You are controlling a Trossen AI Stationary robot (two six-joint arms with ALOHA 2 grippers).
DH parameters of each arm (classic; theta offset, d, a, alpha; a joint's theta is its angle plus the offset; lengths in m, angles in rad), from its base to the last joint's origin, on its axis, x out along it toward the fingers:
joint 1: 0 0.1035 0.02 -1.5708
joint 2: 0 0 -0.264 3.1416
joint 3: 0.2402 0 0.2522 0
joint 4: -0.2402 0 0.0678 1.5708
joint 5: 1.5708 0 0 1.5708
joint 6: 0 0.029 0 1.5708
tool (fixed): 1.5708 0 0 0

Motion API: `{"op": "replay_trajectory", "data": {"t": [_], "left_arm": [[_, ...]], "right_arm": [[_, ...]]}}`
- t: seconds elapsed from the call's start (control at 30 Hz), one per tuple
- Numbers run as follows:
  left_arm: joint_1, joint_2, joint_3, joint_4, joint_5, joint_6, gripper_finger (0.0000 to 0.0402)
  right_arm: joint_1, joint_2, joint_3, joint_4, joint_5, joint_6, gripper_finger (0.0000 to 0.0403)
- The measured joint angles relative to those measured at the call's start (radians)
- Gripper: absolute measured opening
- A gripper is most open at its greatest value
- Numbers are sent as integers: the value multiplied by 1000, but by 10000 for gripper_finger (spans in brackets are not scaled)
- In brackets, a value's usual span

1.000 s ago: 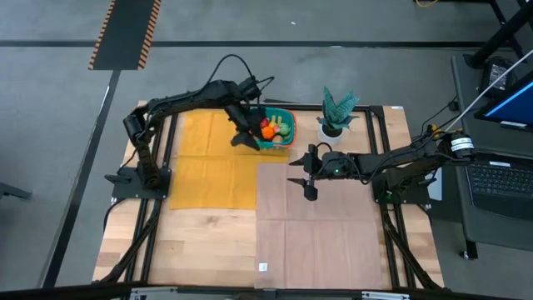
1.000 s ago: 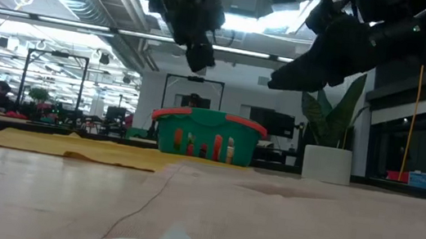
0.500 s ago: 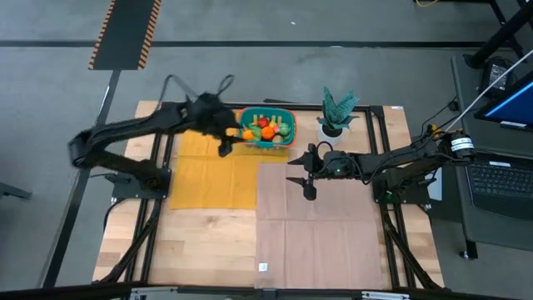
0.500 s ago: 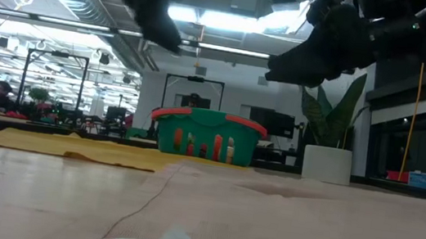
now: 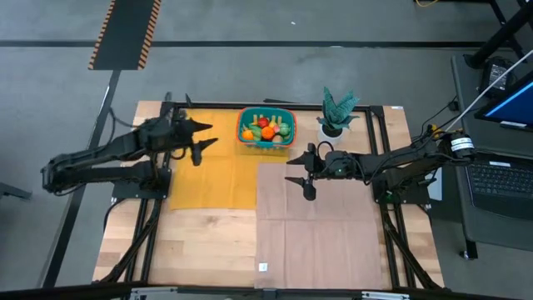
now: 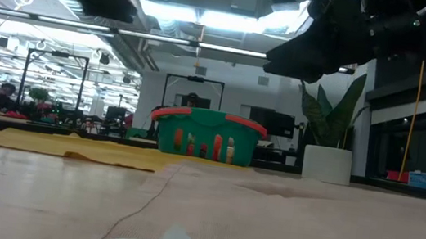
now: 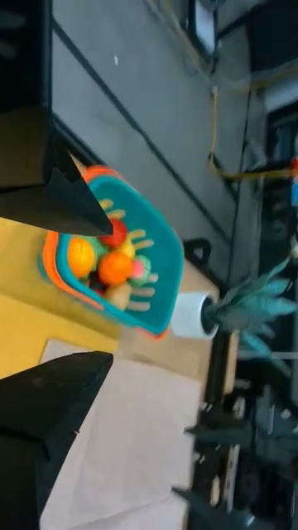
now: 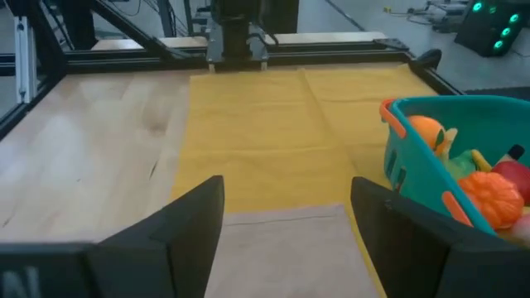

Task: Pick and placing Produce into tupperware
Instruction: Return to Home Position

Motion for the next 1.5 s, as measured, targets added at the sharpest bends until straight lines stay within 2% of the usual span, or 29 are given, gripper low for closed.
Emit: {"op": "replay_trajectory", "data": {"t": [0.27, 0.63, 0.8, 1.0, 1.23, 1.5], "left_arm": [[0, -270, -158, 18, -105, -33, 233], [0, -486, -346, 18, -164, -87, 231], [-5, -539, -432, 71, -164, -88, 233], [-63, -577, -510, 103, -183, -88, 229], [-109, -596, -517, 121, -294, -81, 233], [-164, -597, -523, 146, -258, -101, 231]], "right_arm": [[5, 0, 0, 3, 0, 0, 264], [5, 0, 0, 0, 0, 24, 264], [5, 0, 0, 0, 0, 26, 264], [5, 0, 0, 0, -1, 25, 264], [5, 0, 0, 21, -1, 56, 264], [5, 0, 0, 50, -1, 72, 264]]}}
